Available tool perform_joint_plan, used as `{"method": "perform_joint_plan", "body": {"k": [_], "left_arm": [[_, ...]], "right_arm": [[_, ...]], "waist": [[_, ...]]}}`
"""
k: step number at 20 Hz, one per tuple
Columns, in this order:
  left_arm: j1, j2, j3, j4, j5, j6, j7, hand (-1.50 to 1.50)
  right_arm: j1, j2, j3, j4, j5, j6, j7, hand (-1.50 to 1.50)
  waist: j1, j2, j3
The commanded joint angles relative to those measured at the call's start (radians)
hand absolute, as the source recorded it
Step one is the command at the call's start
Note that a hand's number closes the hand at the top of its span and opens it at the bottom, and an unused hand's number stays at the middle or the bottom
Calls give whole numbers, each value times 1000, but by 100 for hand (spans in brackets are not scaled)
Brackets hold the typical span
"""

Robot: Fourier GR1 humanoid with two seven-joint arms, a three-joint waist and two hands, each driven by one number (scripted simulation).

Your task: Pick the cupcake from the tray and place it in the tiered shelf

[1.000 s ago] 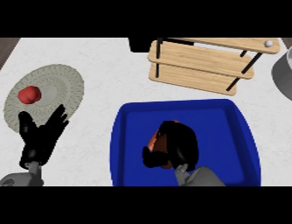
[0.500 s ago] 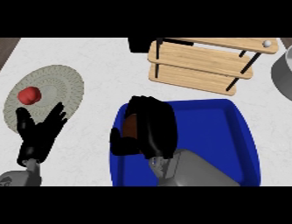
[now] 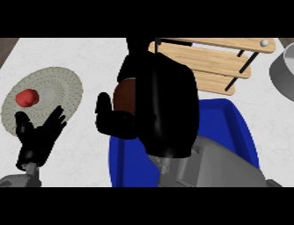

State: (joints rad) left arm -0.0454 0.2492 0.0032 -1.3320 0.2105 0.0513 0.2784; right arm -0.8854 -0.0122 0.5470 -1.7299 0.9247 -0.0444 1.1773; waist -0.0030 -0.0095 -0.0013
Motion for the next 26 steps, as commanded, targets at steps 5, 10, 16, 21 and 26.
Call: {"method": "perform_joint_plan", "body": {"k": [5, 10, 16, 21, 26], "left_arm": [[-14, -10, -16, -67, -27, 42, 54, 0], [-21, 3, 6, -59, -5, 11, 51, 0], [12, -14, 10, -31, -7, -6, 18, 0], [-14, -14, 16, -7, -16, -16, 6, 0], [-9, -6, 37, -8, -4, -34, 9, 0]], "right_arm": [[-191, -37, -286, 50, -30, 190, 103, 150], [-323, -84, -442, 122, -54, 242, 68, 150], [-380, -147, -534, 227, -76, 268, -13, 150], [-383, -200, -598, 399, -131, 241, -181, 150], [-342, -250, -601, 422, -163, 310, -258, 150]], "waist": [[5, 4, 1], [7, 5, 1], [8, 7, 1], [12, 11, 1], [6, 9, 1]]}}
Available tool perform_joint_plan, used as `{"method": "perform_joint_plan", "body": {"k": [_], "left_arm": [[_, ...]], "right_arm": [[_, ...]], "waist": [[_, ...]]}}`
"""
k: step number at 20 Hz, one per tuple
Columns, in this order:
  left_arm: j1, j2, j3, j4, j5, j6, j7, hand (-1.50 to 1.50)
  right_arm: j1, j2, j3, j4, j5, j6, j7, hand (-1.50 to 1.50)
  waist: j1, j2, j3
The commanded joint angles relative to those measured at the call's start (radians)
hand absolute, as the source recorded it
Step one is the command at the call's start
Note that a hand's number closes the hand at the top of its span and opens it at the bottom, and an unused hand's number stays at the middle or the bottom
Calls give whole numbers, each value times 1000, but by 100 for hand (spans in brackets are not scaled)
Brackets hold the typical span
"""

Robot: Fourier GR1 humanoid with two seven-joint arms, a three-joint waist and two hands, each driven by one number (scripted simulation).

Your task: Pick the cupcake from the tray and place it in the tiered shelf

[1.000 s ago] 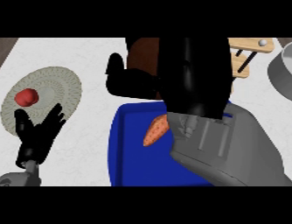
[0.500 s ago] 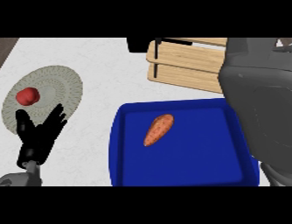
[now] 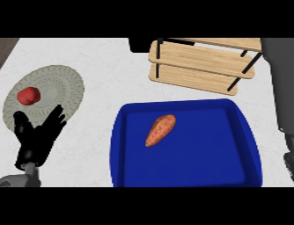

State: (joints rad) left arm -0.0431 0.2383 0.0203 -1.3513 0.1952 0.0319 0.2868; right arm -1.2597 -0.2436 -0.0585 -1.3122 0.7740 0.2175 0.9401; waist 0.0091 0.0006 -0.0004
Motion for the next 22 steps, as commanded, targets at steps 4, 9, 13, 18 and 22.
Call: {"method": "perform_joint_plan", "body": {"k": [4, 9, 13, 18, 22], "left_arm": [[-3, 11, 6, -14, -2, -23, 28, 0], [-9, -12, 10, 16, -17, -15, -8, 0], [39, -42, -13, -21, -50, 20, -11, 0], [19, -52, -19, -48, -41, 10, 29, 0], [-21, -62, -14, -2, -61, 21, 14, 0]], "right_arm": [[0, -11, 4, 210, 37, -67, -134, 150], [7, -63, -37, 337, 45, -145, -273, 150], [-52, -42, -31, 427, 73, -188, -286, 150], [-26, -74, -73, 512, 64, -287, -425, 150], [-90, -57, -59, 532, 63, -240, -409, 150]], "waist": [[5, 2, 0], [5, 3, 0], [10, 2, 0], [12, 4, 0], [4, 2, 0]]}}
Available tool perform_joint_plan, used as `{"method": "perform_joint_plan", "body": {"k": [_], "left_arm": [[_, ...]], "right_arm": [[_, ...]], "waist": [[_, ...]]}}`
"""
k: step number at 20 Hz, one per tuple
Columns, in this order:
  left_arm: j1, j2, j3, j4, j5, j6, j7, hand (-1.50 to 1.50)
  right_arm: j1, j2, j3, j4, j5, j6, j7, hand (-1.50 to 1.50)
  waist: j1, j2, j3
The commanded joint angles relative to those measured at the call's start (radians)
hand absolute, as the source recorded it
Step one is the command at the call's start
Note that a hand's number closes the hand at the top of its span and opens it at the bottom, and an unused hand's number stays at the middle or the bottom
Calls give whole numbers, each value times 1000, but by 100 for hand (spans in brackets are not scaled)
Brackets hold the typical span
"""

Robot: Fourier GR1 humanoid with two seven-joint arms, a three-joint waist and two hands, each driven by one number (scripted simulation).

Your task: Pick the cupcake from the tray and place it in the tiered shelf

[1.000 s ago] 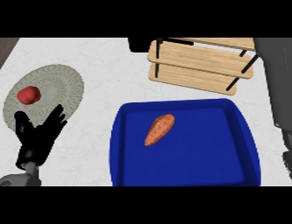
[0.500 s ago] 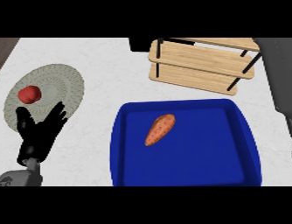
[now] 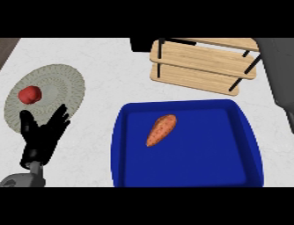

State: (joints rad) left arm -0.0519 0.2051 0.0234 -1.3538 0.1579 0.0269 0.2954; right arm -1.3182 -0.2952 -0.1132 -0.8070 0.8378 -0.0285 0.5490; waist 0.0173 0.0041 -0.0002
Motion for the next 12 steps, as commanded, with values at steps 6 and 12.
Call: {"method": "perform_joint_plan", "body": {"k": [6, 12], "left_arm": [[22, -42, -26, -39, -38, 39, 19, 0], [-6, -15, 25, 34, -11, 4, -23, 0]], "right_arm": [[-33, -40, 16, 101, 27, 39, -65, 150], [-20, 32, -98, 24, -35, -172, 47, -150]], "waist": [[-2, -2, 0], [-9, -3, 0]]}}
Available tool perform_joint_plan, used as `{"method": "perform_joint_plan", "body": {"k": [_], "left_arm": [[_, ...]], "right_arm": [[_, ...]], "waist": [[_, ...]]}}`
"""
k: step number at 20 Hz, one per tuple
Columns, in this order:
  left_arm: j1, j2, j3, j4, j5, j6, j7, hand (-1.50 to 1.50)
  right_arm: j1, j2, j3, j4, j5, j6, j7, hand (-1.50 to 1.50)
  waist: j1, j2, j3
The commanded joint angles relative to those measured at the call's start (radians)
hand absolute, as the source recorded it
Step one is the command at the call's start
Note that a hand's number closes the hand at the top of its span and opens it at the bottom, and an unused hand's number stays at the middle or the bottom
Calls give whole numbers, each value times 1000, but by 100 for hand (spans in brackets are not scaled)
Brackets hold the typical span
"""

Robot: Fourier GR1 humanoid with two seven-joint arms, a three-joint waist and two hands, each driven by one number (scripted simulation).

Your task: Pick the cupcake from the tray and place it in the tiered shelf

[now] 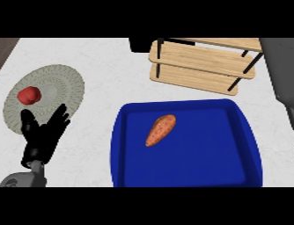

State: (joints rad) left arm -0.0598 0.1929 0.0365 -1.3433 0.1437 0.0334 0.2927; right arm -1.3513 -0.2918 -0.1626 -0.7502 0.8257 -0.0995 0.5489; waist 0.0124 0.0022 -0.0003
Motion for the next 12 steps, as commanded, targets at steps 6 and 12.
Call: {"method": "perform_joint_plan", "body": {"k": [6, 12], "left_arm": [[32, -10, -10, -38, -14, 7, 1, 0], [2, -12, -2, -2, -14, 1, 2, 0]], "right_arm": [[32, 19, -166, -81, -161, -150, -35, -150], [8, 22, -253, -126, -264, -209, -26, -150]], "waist": [[0, -3, 1], [-4, 0, 0]]}}
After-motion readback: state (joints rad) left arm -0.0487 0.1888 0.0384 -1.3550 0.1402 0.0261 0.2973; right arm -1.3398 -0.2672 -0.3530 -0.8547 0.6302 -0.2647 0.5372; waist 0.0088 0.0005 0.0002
